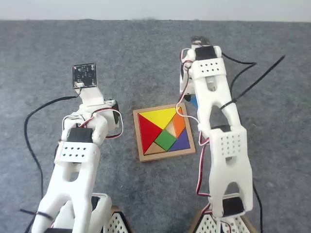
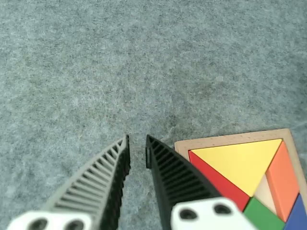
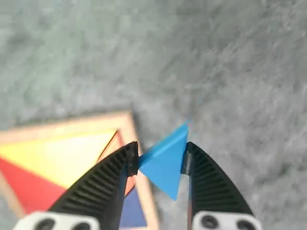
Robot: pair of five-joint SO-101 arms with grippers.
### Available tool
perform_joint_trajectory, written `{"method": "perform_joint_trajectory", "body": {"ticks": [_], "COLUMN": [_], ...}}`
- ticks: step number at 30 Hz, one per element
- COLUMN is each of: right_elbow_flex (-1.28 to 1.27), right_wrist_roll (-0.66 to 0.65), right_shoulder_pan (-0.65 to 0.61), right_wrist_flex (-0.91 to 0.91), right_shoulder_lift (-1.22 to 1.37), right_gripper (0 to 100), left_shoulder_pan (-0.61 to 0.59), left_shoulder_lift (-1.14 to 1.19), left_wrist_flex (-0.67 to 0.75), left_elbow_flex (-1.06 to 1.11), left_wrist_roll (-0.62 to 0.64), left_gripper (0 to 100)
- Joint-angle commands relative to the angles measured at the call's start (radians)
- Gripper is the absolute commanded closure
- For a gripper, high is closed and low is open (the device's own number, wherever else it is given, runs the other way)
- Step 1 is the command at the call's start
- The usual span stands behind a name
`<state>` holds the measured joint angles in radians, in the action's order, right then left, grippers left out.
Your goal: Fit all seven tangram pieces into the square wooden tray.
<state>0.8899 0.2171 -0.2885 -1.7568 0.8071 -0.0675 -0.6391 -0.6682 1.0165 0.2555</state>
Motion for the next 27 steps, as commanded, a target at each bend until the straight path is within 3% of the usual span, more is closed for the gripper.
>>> {"method": "perform_joint_trajectory", "body": {"ticks": [1, 11, 17, 24, 27], "right_elbow_flex": [-0.094, -0.184, -0.183, -0.183, -0.163], "right_wrist_roll": [-0.011, -0.009, -0.005, -0.008, -0.009], "right_shoulder_pan": [-0.061, -0.216, -0.236, -0.24, -0.257], "right_wrist_flex": [-0.039, -0.028, -0.022, -0.024, -0.033], "right_shoulder_lift": [-0.174, -0.102, -0.001, 0.022, 0.022], "right_gripper": [88.7, 88.2, 87.9, 68.6, 66.0], "left_shoulder_pan": [0.002, -0.012, -0.04, -0.043, -0.043], "left_shoulder_lift": [-0.011, -0.011, -0.011, -0.011, -0.011], "left_wrist_flex": [0.0, 0.0, 0.014, 0.014, 0.014], "left_elbow_flex": [-0.053, -0.056, -0.058, -0.058, -0.058], "left_wrist_roll": [-0.011, -0.011, -0.008, -0.006, -0.006], "left_gripper": [95, 95, 95, 95, 95]}}
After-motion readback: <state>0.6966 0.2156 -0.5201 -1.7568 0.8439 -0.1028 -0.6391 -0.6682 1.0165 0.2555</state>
